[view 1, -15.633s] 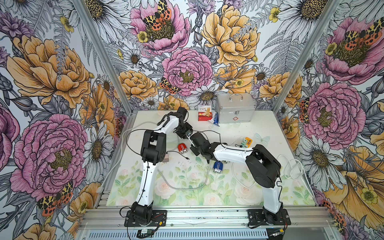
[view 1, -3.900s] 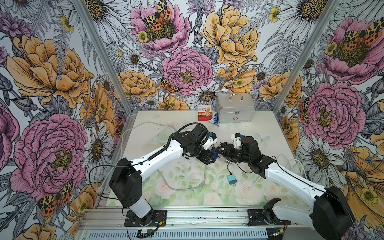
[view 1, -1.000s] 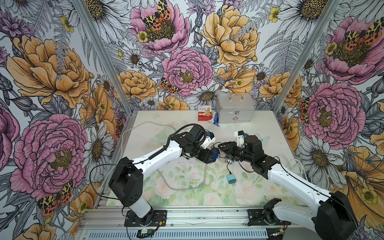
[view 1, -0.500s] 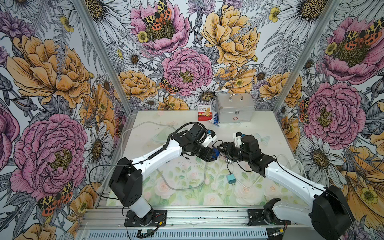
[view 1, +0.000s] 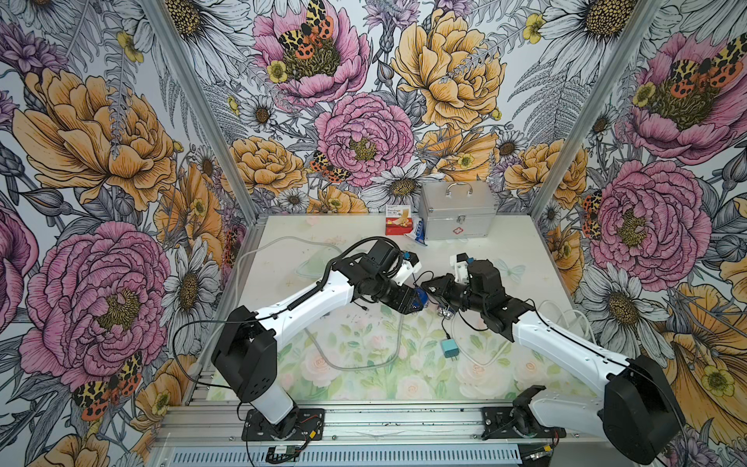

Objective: Unplug the electric shaver
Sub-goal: Remove the charging cable from the electric shaver.

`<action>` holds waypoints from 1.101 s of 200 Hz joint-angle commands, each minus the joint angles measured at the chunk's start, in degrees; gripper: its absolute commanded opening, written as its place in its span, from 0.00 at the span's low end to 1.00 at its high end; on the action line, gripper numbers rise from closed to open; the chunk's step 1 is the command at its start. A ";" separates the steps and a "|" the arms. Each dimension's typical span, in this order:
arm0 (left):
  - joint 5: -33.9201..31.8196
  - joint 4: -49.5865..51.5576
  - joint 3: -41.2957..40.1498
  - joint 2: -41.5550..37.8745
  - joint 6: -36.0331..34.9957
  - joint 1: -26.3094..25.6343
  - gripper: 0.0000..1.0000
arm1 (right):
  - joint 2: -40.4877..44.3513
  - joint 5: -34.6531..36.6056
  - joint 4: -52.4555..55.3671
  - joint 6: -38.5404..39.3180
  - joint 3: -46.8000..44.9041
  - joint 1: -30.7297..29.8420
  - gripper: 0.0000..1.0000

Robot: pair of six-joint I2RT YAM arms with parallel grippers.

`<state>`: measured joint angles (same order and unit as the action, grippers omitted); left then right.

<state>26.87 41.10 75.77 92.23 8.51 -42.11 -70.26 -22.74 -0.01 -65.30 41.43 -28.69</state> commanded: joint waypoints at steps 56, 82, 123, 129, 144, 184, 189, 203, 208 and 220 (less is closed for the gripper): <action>6.46 -2.89 -0.03 0.01 1.12 0.65 0.42 | 0.90 4.91 -5.38 -2.32 -0.16 0.36 0.04; 6.98 -2.79 -1.35 -0.32 1.13 0.71 0.42 | 1.88 6.97 -5.44 -2.28 -0.77 1.04 0.01; 7.76 -2.84 -2.76 -0.81 1.33 0.55 0.42 | 3.40 10.23 -5.38 -2.17 -1.57 2.09 0.00; 7.58 -2.76 -2.89 -0.87 1.33 0.62 0.42 | 3.44 10.38 -5.36 -2.05 -1.53 2.22 0.00; 7.55 -2.71 -3.09 -1.16 1.16 0.62 0.42 | 3.16 9.92 -5.14 -1.23 -0.97 2.62 0.00; 7.60 -0.95 -2.95 -1.00 -0.40 0.40 0.41 | 0.44 5.03 -4.47 1.98 1.56 4.15 0.00; 7.57 -0.91 -2.83 -0.92 -0.57 0.52 0.41 | -0.28 3.70 -4.47 2.56 2.21 4.23 0.00; 7.68 -0.40 -2.24 -0.35 -1.48 0.36 0.41 | -1.97 0.76 -4.28 3.71 3.69 4.34 0.00; 7.51 -0.05 -1.84 -0.06 -1.84 0.47 0.41 | -2.38 -0.10 -4.23 3.97 4.08 4.34 0.00; 6.99 0.89 -0.99 0.73 -3.04 0.44 0.41 | -2.79 -0.78 -2.98 4.69 4.78 4.42 0.00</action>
<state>30.72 36.10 73.93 92.31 9.63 -40.95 -71.44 -24.34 -2.00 -64.05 42.54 -26.00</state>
